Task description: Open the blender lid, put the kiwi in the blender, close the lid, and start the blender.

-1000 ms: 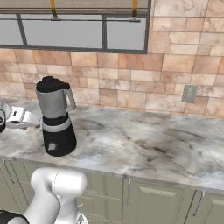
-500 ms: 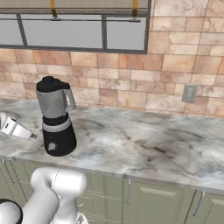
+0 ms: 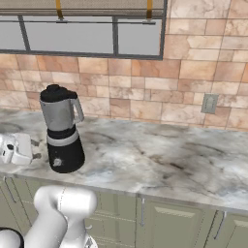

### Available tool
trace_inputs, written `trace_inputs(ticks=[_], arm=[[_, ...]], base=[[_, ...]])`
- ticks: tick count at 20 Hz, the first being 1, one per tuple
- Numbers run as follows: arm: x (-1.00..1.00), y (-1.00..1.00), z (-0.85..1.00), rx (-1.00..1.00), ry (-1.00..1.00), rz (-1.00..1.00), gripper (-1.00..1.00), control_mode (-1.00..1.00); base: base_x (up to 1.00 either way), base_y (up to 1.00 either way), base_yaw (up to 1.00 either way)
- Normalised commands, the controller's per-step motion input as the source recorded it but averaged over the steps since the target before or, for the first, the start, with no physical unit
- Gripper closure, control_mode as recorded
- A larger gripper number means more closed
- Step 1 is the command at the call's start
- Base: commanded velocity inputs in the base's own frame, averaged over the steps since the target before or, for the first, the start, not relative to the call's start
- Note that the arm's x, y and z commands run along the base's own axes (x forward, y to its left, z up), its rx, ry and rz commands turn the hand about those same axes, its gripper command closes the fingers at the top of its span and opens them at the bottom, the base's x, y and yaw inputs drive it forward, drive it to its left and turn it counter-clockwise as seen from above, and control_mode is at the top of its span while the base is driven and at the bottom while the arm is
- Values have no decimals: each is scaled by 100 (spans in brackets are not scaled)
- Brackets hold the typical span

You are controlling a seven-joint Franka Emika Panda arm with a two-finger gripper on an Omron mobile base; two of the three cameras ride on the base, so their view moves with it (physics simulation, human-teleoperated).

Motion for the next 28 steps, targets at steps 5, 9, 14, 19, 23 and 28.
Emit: trace_inputs(ticks=[5, 9, 14, 19, 23, 28], arm=[[0, -41, -4, 0, -23, -7, -100, -100], [0, -20, -49, 0, -7, -4, -100, -100], [3, -10, -40, 0, -3, -3, -100, -100], [16, 0, -11, 0, -12, -1, -100, -100], [17, 0, -7, 0, -15, 0, -100, -100], [20, 0, -20, 0, -11, 0, -100, -100]], base=[[0, 0, 0], [0, 0, 0], [0, 0, 0], [0, 0, 0], [0, 0, 0], [0, 0, 0]])
